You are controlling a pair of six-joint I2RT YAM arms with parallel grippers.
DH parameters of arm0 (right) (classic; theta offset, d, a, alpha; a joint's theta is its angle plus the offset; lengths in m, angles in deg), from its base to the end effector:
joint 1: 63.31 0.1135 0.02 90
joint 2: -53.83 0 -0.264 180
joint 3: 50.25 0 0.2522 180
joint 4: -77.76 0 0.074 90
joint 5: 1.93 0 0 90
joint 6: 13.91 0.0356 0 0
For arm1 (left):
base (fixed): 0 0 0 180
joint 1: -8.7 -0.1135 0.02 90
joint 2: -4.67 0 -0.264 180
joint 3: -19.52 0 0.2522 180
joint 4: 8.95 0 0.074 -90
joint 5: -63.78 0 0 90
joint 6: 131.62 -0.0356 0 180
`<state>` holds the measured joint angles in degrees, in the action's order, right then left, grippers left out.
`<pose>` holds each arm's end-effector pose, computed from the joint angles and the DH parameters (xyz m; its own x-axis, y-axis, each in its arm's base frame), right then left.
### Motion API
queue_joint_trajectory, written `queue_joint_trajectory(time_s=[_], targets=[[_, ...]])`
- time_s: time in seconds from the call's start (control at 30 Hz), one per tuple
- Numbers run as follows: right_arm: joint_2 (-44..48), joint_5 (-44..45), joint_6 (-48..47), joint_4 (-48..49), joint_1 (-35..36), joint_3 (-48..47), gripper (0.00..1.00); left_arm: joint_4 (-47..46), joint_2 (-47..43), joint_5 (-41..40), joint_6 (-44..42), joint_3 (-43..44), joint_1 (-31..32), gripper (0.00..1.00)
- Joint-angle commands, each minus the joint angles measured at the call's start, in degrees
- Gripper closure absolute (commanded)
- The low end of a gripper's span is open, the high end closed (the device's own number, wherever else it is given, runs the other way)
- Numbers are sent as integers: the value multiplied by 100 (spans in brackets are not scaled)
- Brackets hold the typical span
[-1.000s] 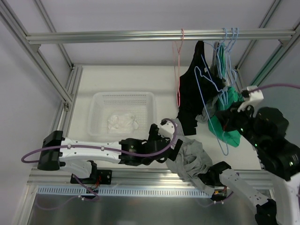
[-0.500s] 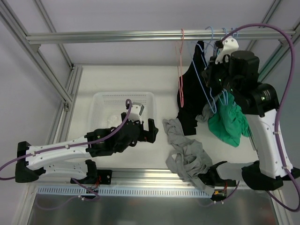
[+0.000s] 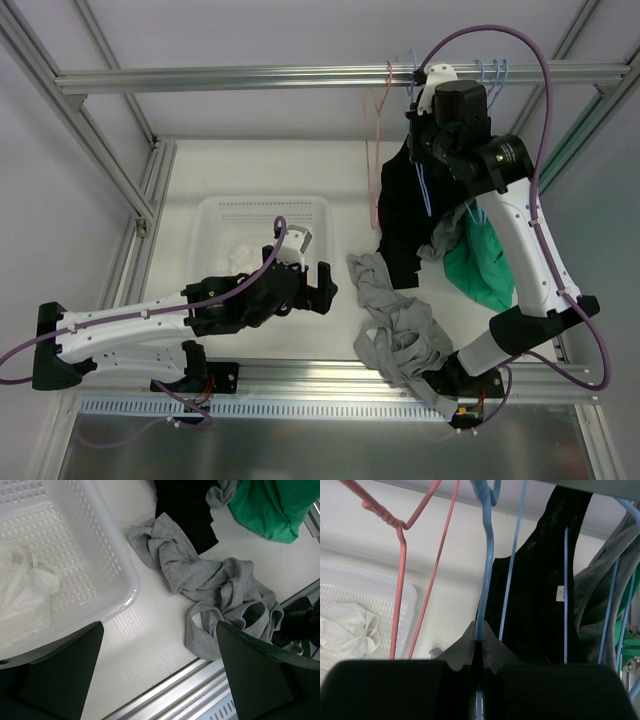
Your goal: Remove the tank top from the hanger
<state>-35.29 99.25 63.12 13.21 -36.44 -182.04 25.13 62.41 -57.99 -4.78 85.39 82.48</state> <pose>0.2729 0.1305 0.5078 -0.2605 -0.3788 -0.8881 -0.3503 0.8942 -0.2787 0.0801 -0.2084 0.3268 -0.5080 -0.0787 -0.8578 0.4742 0.8058 -0.3547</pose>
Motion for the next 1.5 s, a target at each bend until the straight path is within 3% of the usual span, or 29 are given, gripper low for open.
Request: queue_joint_trajectory(time_s=[0.0, 0.5, 0.57, 0.6, 0.67, 0.73, 0.93, 1.2, 1.33, 1.47], targets=[[-9, 306, -48, 288, 81, 35, 100, 16, 53, 162, -19, -44, -21, 1], [624, 17, 594, 473, 178, 905, 99, 7, 97, 399, 25, 35, 5, 1], [764, -54, 646, 482, 169, 1036, 83, -1, 202, 417, -36, 96, 40, 1], [834, -150, 647, 482, 178, 1081, 56, -1, 255, 426, -71, 193, 66, 1], [984, -230, 647, 473, 178, 1142, 47, -1, 500, 470, -221, 316, 137, 1], [1291, -283, 656, 473, 178, 1292, 31, -10, 720, 513, -396, 553, 233, 1], [2475, -485, 656, 289, 169, 1914, 2, -98, 2003, 724, -809, 1335, 453, 1], [4709, -1029, 567, -71, 169, 3128, 0, -713, 4015, 1725, -1346, 2539, 734, 1], [5650, -1109, 770, -352, 178, 3471, 1, -713, 5025, 1281, -1293, 3093, 787, 1], [6117, -1767, 752, -625, 169, 3507, 0, -687, 5702, 796, -1337, 3436, 778, 1]])
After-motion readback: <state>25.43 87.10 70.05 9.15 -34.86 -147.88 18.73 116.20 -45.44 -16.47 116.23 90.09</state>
